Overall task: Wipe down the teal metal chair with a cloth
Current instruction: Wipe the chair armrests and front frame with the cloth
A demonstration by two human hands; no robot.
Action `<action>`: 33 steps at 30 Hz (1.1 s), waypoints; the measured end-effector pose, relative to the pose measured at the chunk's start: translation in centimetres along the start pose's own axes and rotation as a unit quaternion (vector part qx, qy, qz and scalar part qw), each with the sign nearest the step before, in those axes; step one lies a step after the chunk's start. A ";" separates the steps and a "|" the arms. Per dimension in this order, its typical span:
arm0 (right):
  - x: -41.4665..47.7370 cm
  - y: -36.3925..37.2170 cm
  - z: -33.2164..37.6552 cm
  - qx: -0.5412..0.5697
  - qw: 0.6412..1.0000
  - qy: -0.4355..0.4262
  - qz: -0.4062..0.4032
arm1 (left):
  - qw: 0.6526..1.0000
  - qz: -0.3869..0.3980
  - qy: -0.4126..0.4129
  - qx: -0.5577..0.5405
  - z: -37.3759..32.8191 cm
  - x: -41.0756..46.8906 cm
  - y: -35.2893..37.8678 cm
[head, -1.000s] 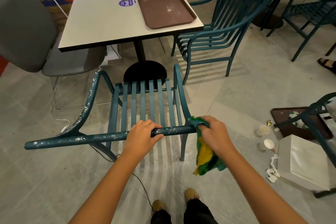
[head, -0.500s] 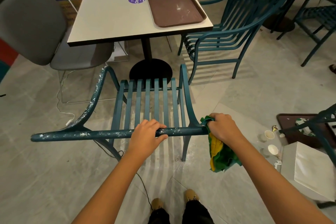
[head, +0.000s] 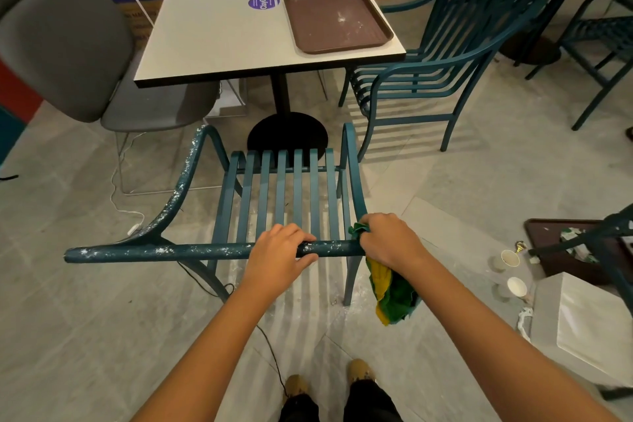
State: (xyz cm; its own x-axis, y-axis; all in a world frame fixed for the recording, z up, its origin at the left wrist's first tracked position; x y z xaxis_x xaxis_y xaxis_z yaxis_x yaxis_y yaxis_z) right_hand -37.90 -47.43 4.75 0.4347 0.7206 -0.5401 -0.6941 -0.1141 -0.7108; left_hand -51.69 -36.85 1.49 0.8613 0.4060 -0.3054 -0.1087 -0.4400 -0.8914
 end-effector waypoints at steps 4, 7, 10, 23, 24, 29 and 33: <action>-1.0 -0.4 -2.2 0.057 0.997 -0.033 -0.041 | 1.000 -0.006 0.014 0.002 0.1 -0.2 -0.3; -2.5 1.5 -3.8 0.042 0.991 -0.036 -0.119 | 1.000 -0.004 0.008 0.001 1.2 -0.7 -0.9; -3.0 4.1 -3.9 0.040 0.982 -0.040 -0.179 | 1.000 0.001 -0.007 0.018 3.3 -1.7 -1.3; -2.6 8.5 1.0 0.070 0.964 -0.080 -0.243 | 1.000 0.001 -0.007 0.007 6.7 -3.1 -2.0; -2.9 8.3 0.8 0.070 0.963 -0.089 -0.244 | 1.000 0.000 -0.005 0.005 6.8 -3.1 -2.0; -4.0 6.5 -1.5 0.090 0.947 -0.026 -0.307 | 1.000 -0.018 -0.007 -0.017 6.9 -3.1 -1.8; -3.5 6.8 -1.5 0.101 0.947 0.022 -0.303 | 0.996 -0.037 -0.006 -0.076 7.4 -3.3 -1.5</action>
State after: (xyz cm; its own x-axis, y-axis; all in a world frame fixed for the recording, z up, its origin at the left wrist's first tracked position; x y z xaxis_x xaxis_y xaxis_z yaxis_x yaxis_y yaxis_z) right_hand -43.28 -51.77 1.17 0.8096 0.5813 -0.0815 -0.4022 0.4482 -0.7983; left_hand -58.02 -31.58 1.39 0.8583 0.4504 -0.2458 0.0319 -0.5249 -0.8505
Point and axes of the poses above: each hand's wrist, its own x-axis towards the middle knuckle, its own y-axis out of the palm, z = x × y, the point moved 3 cm from there along x, towards the middle knuckle, and after that the axes turned 12 degrees about z, right-handed, at the moved point
